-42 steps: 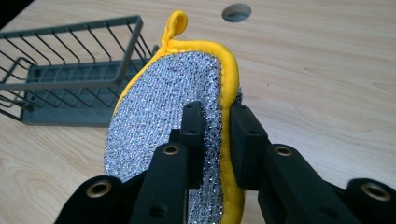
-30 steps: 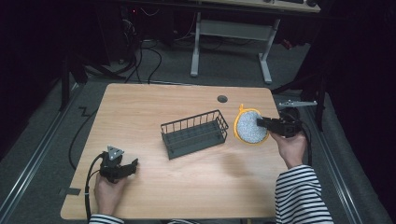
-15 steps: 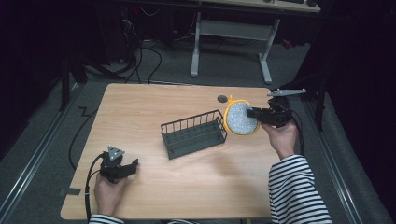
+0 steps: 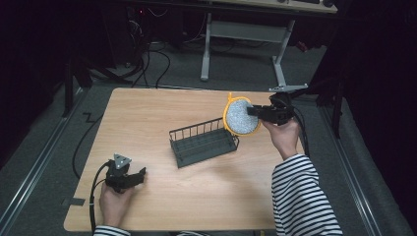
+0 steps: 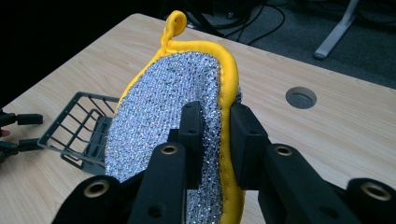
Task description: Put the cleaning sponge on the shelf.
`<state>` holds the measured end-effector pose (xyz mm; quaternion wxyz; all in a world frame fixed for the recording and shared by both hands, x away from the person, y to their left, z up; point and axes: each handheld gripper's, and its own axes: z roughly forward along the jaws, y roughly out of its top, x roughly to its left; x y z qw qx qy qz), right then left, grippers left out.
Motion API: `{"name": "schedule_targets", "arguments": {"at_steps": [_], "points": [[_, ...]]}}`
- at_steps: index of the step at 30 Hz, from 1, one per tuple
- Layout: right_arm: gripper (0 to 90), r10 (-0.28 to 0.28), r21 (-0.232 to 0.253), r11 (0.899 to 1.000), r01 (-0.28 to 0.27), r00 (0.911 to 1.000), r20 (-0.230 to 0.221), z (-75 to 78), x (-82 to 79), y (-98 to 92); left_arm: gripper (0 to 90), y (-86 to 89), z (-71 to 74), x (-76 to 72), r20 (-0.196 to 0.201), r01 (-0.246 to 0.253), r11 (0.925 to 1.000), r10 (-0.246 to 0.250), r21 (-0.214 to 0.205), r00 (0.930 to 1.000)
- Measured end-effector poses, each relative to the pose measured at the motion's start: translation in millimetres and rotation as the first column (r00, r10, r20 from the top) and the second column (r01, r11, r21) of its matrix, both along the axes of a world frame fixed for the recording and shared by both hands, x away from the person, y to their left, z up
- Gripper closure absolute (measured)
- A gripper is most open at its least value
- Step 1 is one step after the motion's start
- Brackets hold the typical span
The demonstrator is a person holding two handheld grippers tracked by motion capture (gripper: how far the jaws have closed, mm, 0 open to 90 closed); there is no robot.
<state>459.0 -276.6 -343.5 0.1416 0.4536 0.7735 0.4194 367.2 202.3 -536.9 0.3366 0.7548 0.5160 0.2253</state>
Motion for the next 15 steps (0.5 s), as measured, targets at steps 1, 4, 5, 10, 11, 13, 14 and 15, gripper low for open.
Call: {"name": "schedule_targets", "arguments": {"at_steps": [1,4,5,10,11,13,14,15], "points": [[76.6,0.0,0.0,1.0,0.0,1.0,0.0,0.0,0.0,0.0,26.5,0.0,0.0,0.0,0.0,0.0,1.0,0.0,0.0,1.0],[76.5,0.002,0.001,1.0,-0.002,1.0,-0.003,-2.6,6.1,7.4,26.5,0.1,0.0,0.0,-0.001,0.001,1.0,-0.001,0.0,1.0],[76.5,0.0,0.003,1.0,0.0,1.0,-0.003,-3.6,7.4,9.6,26.5,0.0,0.0,0.0,0.0,0.001,1.0,-0.001,-0.001,1.0],[76.5,0.006,0.003,1.0,-0.006,0.9999,-0.01,-8.6,14.0,18.6,26.5,0.0,0.0,0.0,-0.001,0.003,1.0,-0.003,0.0,1.0],[76.4,0.009,0.008,1.0,-0.009,0.9999,-0.012,-11.2,17.6,23.6,26.5,0.0,0.0,0.0,-0.001,0.003,1.0,-0.003,0.0,1.0],[76.3,0.011,0.011,1.0,-0.011,0.9998,-0.014,-12.5,19.1,26.4,26.5,0.0,0.0,0.0,-0.001,0.003,1.0,-0.003,0.0,1.0],[76.3,0.02,0.013,1.0,-0.019,0.9997,-0.015,-15.1,22.6,32.3,26.5,-0.1,0.0,0.0,0.0,0.002,1.0,-0.002,-0.001,1.0],[76.3,0.02,0.013,1.0,-0.019,0.9997,-0.015,-15.1,22.6,32.3,26.5,-0.1,0.0,0.0,0.0,0.002,1.0,-0.002,-0.001,1.0]]}}
